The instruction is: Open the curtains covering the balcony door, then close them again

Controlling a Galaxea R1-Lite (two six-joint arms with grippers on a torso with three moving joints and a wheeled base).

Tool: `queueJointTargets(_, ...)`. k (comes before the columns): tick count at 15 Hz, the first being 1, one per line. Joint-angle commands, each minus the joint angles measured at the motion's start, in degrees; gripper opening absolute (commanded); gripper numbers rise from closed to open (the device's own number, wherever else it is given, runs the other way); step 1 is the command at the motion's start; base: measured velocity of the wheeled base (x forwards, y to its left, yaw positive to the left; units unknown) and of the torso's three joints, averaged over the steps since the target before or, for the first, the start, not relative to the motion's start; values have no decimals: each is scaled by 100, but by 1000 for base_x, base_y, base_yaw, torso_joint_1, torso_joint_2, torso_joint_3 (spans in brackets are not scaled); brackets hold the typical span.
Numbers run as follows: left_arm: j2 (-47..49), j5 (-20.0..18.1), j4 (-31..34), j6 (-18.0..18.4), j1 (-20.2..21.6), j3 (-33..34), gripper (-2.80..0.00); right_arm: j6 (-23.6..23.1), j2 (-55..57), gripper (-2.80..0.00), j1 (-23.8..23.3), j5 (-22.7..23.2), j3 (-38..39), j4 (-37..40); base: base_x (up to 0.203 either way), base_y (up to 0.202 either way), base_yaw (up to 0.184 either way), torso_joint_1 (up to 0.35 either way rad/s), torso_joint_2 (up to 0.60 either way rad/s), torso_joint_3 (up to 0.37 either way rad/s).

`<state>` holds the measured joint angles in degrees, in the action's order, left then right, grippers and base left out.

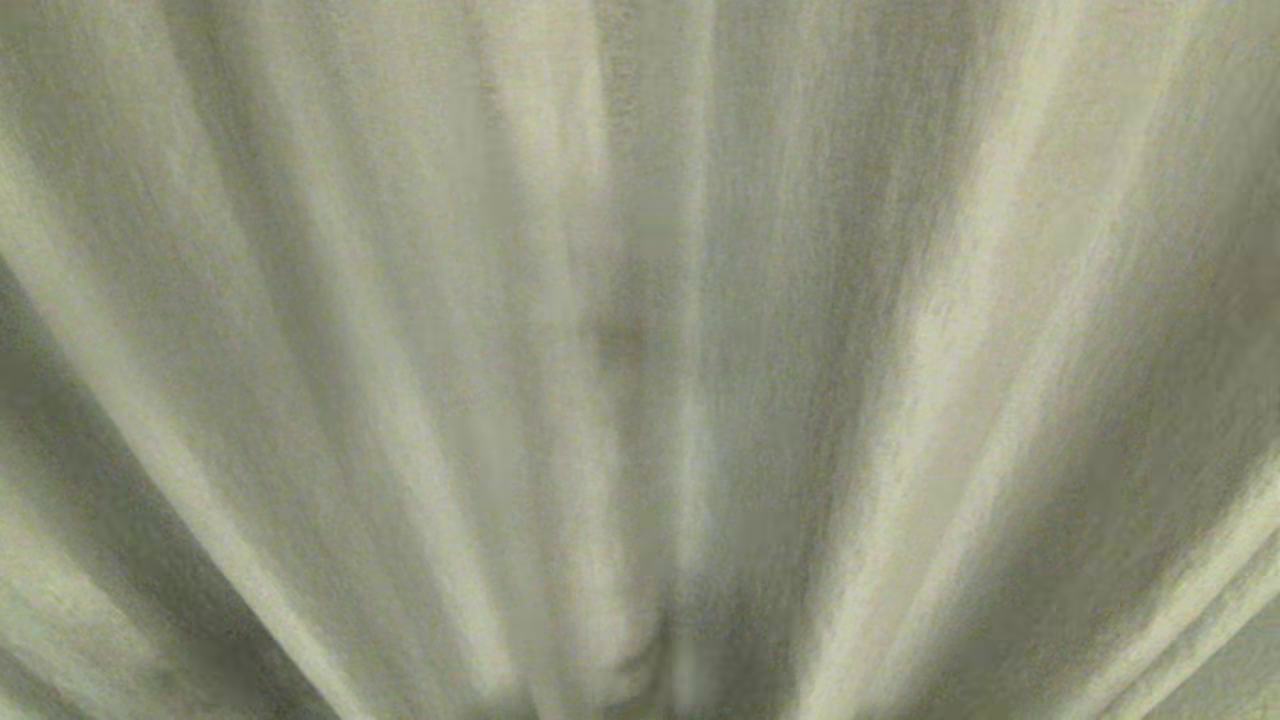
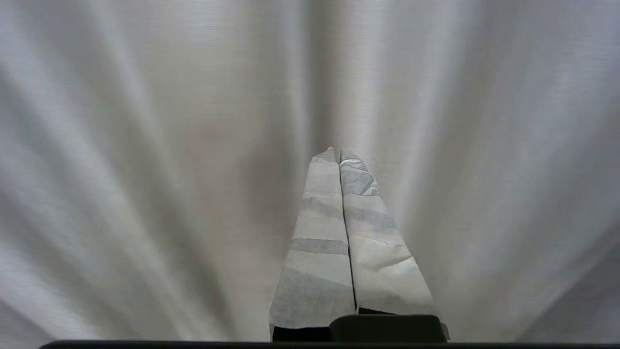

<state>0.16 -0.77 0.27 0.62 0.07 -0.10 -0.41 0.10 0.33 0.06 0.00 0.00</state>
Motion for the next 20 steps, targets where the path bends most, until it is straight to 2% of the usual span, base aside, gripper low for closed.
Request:
queueJointTargets(1,-16,-2,0,-1,1,1,-280,-3,-1,-280,2,3,0,5,0,-187,2,2,2,2)
queueJointTargets(20,-16,-2,0,-1,1,1,-280,-3,-1,-280,2,3,0,0,0,-191,1,2,1,3)
